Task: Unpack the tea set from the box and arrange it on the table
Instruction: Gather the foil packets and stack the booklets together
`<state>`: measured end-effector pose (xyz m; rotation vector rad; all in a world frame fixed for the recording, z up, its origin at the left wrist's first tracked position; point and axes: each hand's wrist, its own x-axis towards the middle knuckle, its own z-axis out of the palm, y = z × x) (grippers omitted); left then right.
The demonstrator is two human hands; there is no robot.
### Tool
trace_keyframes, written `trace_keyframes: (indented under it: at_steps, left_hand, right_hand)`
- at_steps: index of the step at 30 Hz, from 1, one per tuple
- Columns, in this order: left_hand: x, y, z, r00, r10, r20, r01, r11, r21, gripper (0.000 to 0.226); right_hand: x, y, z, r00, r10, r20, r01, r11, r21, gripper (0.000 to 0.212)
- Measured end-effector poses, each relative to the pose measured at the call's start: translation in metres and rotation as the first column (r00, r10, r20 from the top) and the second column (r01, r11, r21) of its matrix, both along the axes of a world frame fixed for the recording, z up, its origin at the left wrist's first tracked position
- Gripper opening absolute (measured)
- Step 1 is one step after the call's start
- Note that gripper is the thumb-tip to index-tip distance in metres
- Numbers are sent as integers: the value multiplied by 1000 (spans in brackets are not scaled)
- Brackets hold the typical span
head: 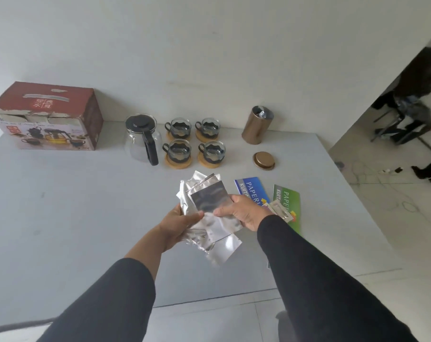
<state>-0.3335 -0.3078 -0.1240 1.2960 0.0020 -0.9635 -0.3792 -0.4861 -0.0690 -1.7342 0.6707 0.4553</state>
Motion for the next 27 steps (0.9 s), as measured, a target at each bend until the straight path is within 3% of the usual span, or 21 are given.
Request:
trace_keyframes:
  at_steps: [3, 6, 9, 11, 14, 17, 22, 25, 27]
  left_hand:
    - [-9, -47, 14, 992, -89, 94, 90, 996, -5, 55]
    - [-28, -105, 25, 973, -160, 169, 158, 987, 26, 77]
    - [-62, -177, 33, 943, -223, 247, 207, 974, 92, 98]
    - [-96, -228, 44, 912, -263, 316, 227, 963, 146, 91]
    - [-151, -309, 42, 848, -341, 406, 265, 936, 232, 75]
    - [-213, -380, 31, 813, -411, 411, 307, 904, 297, 84]
    - [-310, -445, -4, 783, -478, 397, 275, 840, 468, 97]
    - [-349, -458, -36, 778, -533, 332, 242, 743, 624, 106]
    - [-367, -463, -61, 788, -548, 280, 248, 699, 671, 95]
  right_hand:
    - [-24, -39, 17, 996, -75, 57, 78, 996, -47, 59]
    - [-61, -89, 32, 988, -125, 85, 132, 988, -83, 34]
    - [-111, -149, 45, 980, -179, 88, 189, 975, -119, 36]
    - [-147, -194, 48, 970, -233, 75, 242, 957, -160, 38]
    - [-208, -263, 46, 945, -324, 40, 325, 922, -210, 63]
    - [-274, -323, 32, 908, -419, 27, 410, 872, -268, 63]
    - [-371, -362, -15, 833, -552, -26, 523, 802, -288, 17]
    - [-407, -357, -56, 792, -607, -60, 567, 769, -295, 13]
    - [-423, -349, -83, 756, -648, -92, 603, 744, -287, 17]
